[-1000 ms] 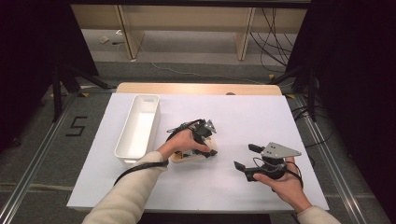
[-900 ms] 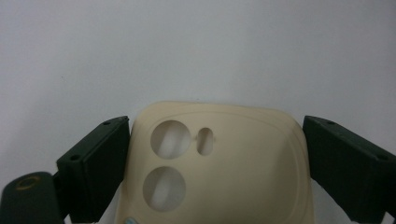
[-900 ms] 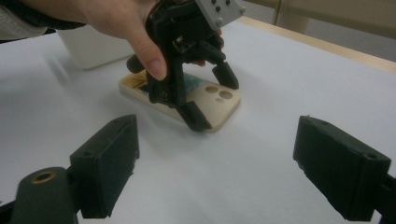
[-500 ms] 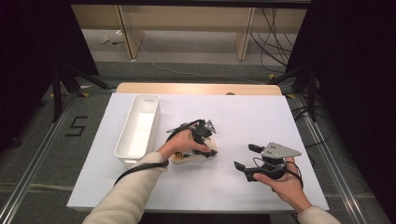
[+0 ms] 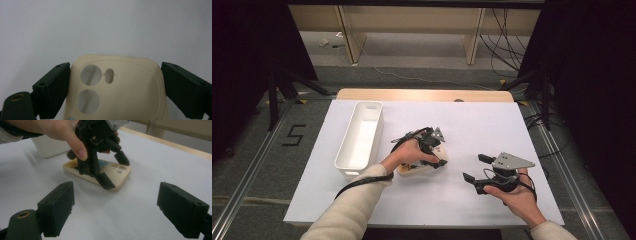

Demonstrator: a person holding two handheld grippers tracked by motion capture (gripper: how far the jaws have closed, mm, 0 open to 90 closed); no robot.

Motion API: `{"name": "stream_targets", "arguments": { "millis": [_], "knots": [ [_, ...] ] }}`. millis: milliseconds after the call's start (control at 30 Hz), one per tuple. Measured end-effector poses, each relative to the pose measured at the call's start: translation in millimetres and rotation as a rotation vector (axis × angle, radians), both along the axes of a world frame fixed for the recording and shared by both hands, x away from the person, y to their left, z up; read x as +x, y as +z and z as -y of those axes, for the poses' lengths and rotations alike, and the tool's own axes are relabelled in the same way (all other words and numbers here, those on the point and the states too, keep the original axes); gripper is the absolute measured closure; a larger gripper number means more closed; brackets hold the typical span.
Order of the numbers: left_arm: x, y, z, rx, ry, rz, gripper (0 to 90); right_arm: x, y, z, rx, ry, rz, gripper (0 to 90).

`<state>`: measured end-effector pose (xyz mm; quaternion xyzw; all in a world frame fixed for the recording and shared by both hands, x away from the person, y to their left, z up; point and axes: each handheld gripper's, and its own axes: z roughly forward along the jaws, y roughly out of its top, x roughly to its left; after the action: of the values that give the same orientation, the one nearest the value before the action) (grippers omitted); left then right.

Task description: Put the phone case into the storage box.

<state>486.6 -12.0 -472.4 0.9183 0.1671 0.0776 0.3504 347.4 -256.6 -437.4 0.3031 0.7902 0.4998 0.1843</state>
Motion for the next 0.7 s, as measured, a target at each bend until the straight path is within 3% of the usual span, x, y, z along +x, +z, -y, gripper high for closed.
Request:
{"name": "stream_targets", "arguments": {
  "millis": [167, 367, 700],
  "knots": [
    [-3.3, 13.5, -3.4, -0.074, 0.032, 0.043, 11.1, -0.2, 0.6, 0.3, 0.003, -0.004, 0.000, 15.4],
    [-10.7, 24.3, -11.7, -0.190, 0.141, 0.085, 11.1, -0.1, 0.8, 0.5, 0.004, -0.008, 0.002, 15.3],
    [-22.9, 36.2, -21.0, -0.297, 0.231, 0.126, 11.1, 0.4, 1.0, 1.0, 0.004, -0.014, 0.008, 15.3]
  ]
}}
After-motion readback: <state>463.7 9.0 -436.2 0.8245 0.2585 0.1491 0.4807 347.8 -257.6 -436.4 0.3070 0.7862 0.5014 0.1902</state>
